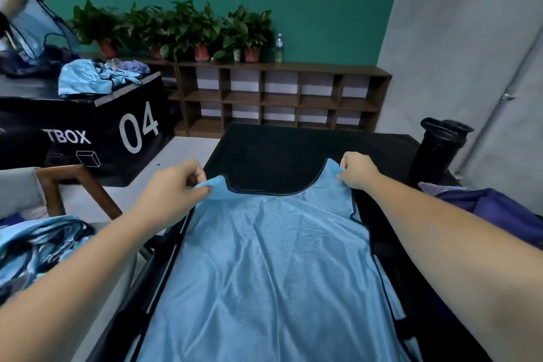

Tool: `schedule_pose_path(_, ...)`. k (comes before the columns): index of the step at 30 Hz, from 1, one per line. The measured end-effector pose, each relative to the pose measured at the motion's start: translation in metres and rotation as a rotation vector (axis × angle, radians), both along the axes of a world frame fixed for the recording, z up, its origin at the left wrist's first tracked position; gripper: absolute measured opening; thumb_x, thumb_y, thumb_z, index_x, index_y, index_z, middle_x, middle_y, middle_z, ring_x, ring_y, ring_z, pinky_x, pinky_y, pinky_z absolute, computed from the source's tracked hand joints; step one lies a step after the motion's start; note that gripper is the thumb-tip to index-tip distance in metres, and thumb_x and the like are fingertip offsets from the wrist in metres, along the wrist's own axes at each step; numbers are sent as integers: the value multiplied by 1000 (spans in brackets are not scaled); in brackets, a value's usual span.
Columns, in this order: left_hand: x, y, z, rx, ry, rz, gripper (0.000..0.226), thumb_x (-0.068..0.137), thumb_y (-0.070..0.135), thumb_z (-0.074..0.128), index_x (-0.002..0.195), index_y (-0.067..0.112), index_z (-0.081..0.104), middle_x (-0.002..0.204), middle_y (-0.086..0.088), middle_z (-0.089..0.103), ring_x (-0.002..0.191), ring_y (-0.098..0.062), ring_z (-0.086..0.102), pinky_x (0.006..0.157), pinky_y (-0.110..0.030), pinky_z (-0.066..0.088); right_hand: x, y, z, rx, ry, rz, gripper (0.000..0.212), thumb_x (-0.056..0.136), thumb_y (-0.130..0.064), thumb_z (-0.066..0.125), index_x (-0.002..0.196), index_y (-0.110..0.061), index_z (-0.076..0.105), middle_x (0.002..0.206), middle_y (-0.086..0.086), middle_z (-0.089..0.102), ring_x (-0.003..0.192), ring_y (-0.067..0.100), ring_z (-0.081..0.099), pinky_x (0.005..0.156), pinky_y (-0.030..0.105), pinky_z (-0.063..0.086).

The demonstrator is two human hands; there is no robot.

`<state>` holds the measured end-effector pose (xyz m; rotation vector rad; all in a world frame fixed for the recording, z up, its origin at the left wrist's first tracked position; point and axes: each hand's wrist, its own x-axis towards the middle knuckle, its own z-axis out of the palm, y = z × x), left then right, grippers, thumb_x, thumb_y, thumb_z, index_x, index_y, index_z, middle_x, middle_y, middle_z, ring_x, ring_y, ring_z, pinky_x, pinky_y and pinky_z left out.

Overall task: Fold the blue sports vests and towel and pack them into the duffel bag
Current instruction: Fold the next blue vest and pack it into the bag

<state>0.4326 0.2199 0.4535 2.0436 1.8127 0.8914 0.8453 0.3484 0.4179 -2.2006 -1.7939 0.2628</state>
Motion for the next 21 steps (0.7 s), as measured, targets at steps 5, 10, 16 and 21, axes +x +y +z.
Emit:
schedule_pose_path(5, -17, -45, 22, 24, 30, -35, 17, 92, 29, 77, 83, 21, 64, 74, 6, 71, 56, -8, 56, 59, -28, 45, -4, -54, 29, 108, 60, 96, 21, 91, -9, 72, 85, -17, 53, 92, 5, 66, 85, 24, 60, 71, 38, 50)
schedule_pose_path(10, -25, -95, 37, 44, 53, -85, 16, 91, 27, 80, 84, 27, 65, 79, 14, 72, 72, -4, 64, 62, -18, 44, -8, -123, 65, 148, 80, 228, 21, 94, -18, 78, 100, -17, 57, 93, 2, 63, 78, 20, 55, 68, 33, 45)
schedule_pose_path(16, -25, -159, 44, 68, 64, -164, 19, 92, 19, 80, 80, 23, 67, 76, 14, 71, 61, 2, 59, 57, -9, 38, -25, -224, 90, 132, 55, 346, 17, 95, -26, 78, 107, -23, 65, 98, -7, 64, 75, 9, 55, 59, 18, 40)
schedule_pose_path(21, -28, -200, 39, -12, 100, -254, 16, 94, 24, 79, 85, 20, 67, 76, 12, 72, 58, 2, 59, 54, -9, 38, -36, -302, 87, 133, 102, 438, 13, 94, -25, 79, 99, -29, 67, 88, -9, 65, 64, 1, 51, 61, 15, 41)
